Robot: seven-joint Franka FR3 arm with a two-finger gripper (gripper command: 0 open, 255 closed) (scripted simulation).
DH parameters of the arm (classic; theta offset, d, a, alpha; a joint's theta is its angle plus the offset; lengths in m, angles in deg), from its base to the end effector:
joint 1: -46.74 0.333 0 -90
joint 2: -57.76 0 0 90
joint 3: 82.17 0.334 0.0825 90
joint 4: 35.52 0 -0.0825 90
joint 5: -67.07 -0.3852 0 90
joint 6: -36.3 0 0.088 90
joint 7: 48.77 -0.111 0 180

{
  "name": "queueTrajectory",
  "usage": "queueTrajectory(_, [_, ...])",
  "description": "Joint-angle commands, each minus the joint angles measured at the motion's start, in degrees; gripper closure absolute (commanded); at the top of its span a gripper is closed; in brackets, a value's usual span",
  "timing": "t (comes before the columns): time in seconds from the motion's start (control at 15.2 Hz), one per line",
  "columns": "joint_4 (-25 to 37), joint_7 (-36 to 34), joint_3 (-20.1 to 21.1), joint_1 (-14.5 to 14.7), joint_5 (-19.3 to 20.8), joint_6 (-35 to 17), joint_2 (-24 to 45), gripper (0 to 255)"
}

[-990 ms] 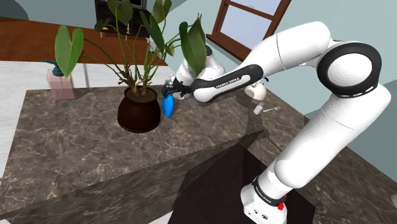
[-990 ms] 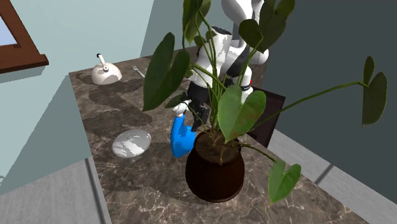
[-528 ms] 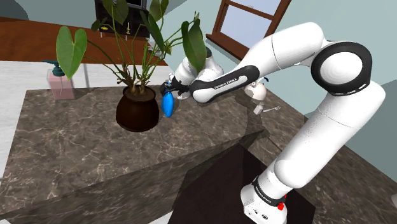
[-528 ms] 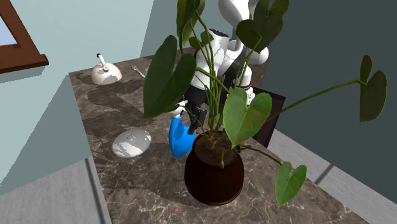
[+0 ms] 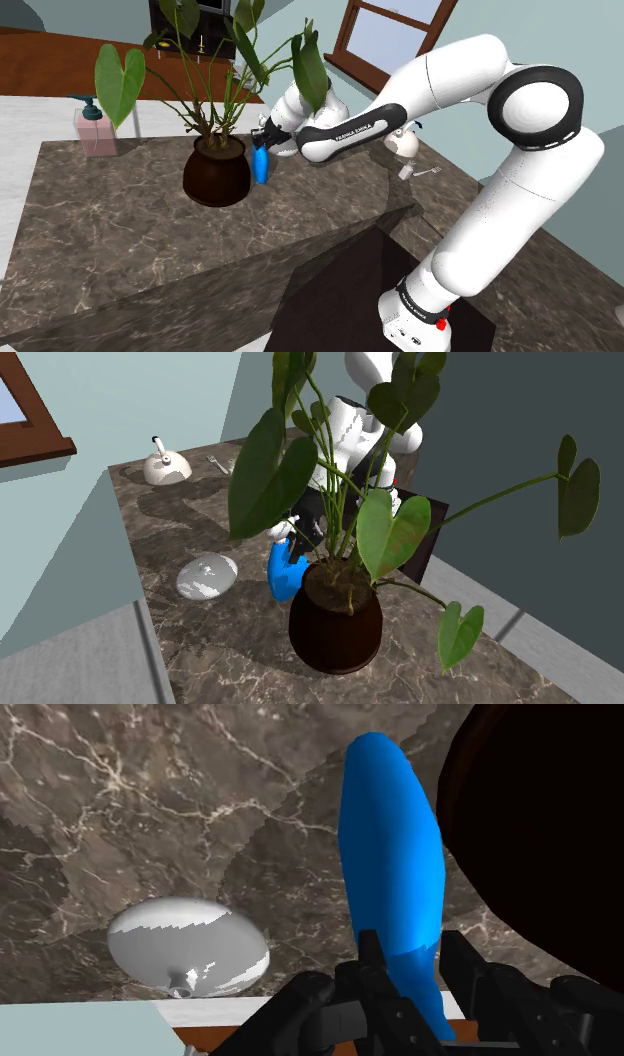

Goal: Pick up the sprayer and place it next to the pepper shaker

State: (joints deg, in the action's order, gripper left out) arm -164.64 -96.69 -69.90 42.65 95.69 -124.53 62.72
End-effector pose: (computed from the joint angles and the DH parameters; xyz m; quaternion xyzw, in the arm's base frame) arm 0.5609 0.1017 0.3878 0.9575 -0.1272 0.2589 0.0032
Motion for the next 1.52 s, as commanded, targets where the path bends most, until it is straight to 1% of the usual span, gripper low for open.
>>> queueTrajectory(0.0, [-1.56,0.17,0.08,0.01,-0.17,3.69,3.11,255])
queueTrajectory(0.07, [-1.19,1.22,0.25,-0.14,-1.15,4.25,2.78,255])
queueTrajectory(0.13, [-1.18,1.0,0.86,0.38,-1.86,5.57,1.63,255])
queueTrajectory(0.2, [-2.88,0.36,0.9,0.51,-1.51,5.06,0.47,255])
queueTrajectory(0.26, [-1.86,1.72,0.21,0.01,-1.71,4.29,1.99,255])
queueTrajectory(0.86, [-0.34,7.47,1.14,-0.06,-8.26,10.02,-2.88,255])
queueTrajectory(1.45, [2.42,11.61,1.44,0.13,-12.79,16.22,-6.8,255])
